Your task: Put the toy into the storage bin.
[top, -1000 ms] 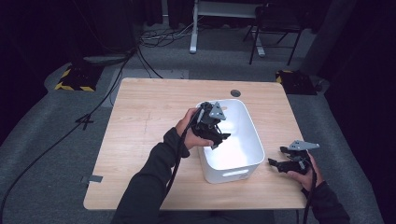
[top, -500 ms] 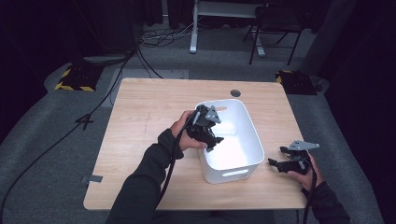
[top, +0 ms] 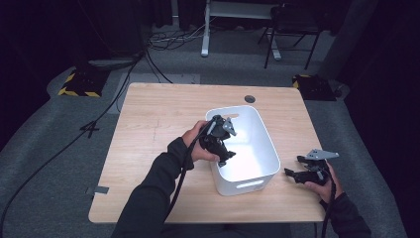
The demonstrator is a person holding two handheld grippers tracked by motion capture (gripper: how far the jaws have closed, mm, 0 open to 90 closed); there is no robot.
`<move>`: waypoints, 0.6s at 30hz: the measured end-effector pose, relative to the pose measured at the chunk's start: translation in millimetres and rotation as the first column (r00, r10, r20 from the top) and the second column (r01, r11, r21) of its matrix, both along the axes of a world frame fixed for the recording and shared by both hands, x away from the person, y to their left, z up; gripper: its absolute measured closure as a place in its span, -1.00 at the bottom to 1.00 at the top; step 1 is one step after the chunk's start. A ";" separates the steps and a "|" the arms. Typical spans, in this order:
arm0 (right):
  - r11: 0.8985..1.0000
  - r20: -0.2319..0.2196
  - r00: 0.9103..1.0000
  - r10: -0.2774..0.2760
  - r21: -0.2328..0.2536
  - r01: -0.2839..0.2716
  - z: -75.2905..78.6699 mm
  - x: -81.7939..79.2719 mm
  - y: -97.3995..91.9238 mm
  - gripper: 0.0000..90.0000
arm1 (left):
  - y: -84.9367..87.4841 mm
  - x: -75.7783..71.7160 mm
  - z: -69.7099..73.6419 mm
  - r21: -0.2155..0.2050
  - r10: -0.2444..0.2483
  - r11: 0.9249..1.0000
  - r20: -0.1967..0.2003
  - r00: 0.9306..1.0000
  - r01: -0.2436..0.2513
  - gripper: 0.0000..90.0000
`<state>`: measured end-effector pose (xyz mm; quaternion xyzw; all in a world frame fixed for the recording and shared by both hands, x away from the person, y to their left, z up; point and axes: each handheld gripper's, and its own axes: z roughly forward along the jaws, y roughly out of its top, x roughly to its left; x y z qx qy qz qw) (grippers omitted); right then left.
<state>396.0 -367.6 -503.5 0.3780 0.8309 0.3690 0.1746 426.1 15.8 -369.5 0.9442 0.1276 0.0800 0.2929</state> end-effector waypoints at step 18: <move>1.000 0.000 1.000 0.000 0.000 0.000 0.0 0.0 0.0 -0.63 | -6.7 2.2 -1.9 0.073 -0.006 0.997 -0.062 0.998 0.010 -0.47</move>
